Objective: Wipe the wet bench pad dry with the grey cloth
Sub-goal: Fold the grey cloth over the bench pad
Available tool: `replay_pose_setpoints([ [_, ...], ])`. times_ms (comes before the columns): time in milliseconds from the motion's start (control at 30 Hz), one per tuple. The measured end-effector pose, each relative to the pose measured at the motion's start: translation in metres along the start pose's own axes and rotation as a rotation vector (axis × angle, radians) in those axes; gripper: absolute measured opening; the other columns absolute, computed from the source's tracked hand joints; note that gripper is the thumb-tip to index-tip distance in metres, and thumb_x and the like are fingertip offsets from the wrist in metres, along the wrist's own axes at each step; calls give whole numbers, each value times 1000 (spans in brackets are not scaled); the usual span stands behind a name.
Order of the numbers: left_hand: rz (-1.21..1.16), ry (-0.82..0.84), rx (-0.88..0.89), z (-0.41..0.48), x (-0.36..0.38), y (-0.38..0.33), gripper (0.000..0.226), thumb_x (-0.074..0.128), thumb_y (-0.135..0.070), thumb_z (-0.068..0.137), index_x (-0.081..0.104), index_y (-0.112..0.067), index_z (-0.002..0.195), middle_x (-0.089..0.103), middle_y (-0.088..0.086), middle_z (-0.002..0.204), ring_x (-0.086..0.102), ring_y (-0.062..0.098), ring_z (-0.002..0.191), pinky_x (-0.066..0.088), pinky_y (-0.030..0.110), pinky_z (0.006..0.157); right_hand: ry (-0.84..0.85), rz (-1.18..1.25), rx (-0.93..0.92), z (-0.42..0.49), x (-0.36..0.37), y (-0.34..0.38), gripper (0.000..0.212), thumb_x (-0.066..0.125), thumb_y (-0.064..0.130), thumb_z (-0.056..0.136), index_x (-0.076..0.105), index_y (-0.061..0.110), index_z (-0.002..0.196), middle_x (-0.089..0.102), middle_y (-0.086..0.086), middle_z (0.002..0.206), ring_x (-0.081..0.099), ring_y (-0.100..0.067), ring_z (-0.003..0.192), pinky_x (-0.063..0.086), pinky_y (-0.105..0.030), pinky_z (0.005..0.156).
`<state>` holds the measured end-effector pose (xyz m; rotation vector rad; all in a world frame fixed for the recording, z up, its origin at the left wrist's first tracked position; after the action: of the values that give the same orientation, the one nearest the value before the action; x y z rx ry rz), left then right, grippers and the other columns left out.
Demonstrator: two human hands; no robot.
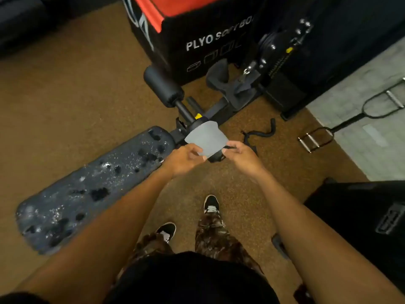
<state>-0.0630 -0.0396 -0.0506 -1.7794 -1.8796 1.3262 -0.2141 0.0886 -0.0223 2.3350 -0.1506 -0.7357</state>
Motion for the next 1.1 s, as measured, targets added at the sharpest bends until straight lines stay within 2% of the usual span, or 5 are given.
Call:
replay_pose_setpoints([
  [300,30,-215,-89,95,49,22,55,47,-55,103,40,-28,151,48,11,150,56,31,125,48,51,104,74,-102,30,117,1,-28,55,55,39,100,39,19,149,46,-6,150,47,-25,134,41,-33,99],
  [467,-675,-552,-352,128,50,89,71,61,-61,93,40,-18,146,56,9,139,59,26,121,50,45,103,127,-34,139,187,13,-55,66,49,56,98,40,16,149,48,-3,148,49,-21,128,38,-34,96],
  [567,-1118,-435,-523,152,80,125,103,68,-76,78,38,-14,153,51,11,151,53,29,135,43,45,106,243,122,259,208,35,-71,61,47,61,96,51,19,140,58,5,128,54,-15,110,45,-32,85],
  [800,-1324,-355,-427,150,101,123,32,68,-45,94,66,-21,115,71,-3,118,64,20,114,53,36,83,45,227,150,227,30,-73,29,59,42,97,62,19,115,68,2,111,64,-17,104,52,-31,80],
  [1100,-1402,-408,-239,131,70,113,40,66,-12,96,56,-13,135,71,4,123,72,20,105,63,40,76,131,329,164,211,23,-56,19,77,30,85,68,28,101,74,5,104,69,-17,101,58,-39,88],
])
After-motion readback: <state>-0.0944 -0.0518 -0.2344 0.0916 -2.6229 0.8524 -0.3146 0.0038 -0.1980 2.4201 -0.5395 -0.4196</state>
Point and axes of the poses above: each hand's wrist, its own z-axis towards the middle knuckle, its own x-axis out of the palm, y = z × x, the point moved 9 cm from there along z, towards the middle knuckle
